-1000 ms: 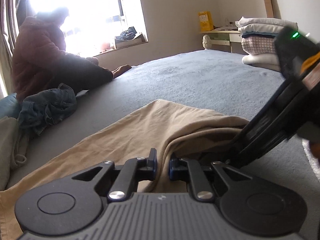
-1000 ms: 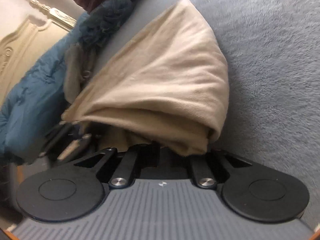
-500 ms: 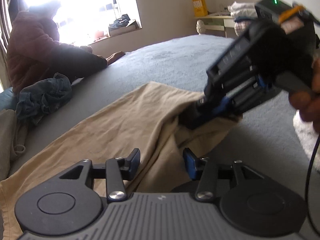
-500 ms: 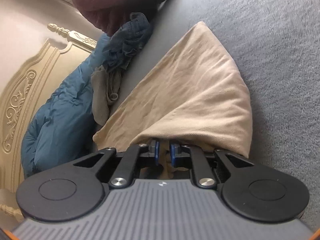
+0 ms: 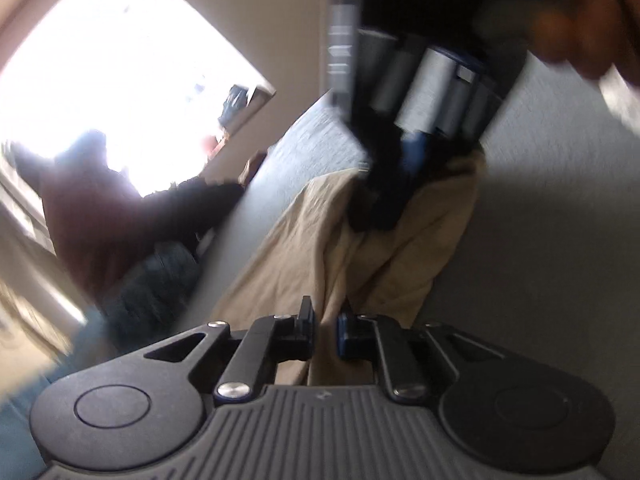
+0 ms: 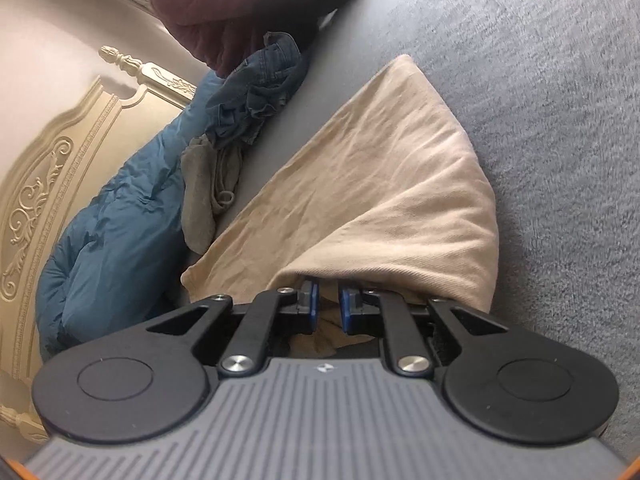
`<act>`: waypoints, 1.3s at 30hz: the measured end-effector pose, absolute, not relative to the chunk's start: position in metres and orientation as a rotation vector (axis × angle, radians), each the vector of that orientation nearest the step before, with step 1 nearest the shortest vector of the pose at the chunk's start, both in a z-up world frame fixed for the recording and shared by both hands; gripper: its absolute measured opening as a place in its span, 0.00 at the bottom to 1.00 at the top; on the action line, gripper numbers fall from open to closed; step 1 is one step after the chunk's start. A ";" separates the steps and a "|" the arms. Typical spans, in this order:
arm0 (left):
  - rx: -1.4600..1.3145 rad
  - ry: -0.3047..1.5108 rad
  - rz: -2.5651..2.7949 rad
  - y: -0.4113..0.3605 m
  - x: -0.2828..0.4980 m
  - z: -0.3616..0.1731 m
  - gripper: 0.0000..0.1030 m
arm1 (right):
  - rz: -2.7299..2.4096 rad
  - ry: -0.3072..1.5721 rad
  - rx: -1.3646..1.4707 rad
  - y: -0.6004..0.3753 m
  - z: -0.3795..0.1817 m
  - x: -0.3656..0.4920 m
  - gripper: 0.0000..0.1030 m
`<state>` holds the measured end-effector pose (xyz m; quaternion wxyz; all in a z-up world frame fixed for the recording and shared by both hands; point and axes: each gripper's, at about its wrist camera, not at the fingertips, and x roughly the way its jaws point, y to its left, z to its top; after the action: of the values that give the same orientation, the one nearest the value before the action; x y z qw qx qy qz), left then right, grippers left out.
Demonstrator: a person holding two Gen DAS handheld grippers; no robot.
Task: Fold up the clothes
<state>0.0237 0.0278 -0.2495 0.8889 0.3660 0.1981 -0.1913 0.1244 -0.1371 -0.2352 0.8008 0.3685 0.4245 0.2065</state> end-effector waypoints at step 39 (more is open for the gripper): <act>0.792 0.373 -0.348 0.025 0.019 -0.269 0.09 | 0.307 0.779 0.481 -0.106 -0.230 0.119 0.04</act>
<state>0.0186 0.0248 -0.2691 0.8909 0.3817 0.1799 -0.1679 0.1191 -0.1062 -0.2304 0.8858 0.2311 0.3744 0.1478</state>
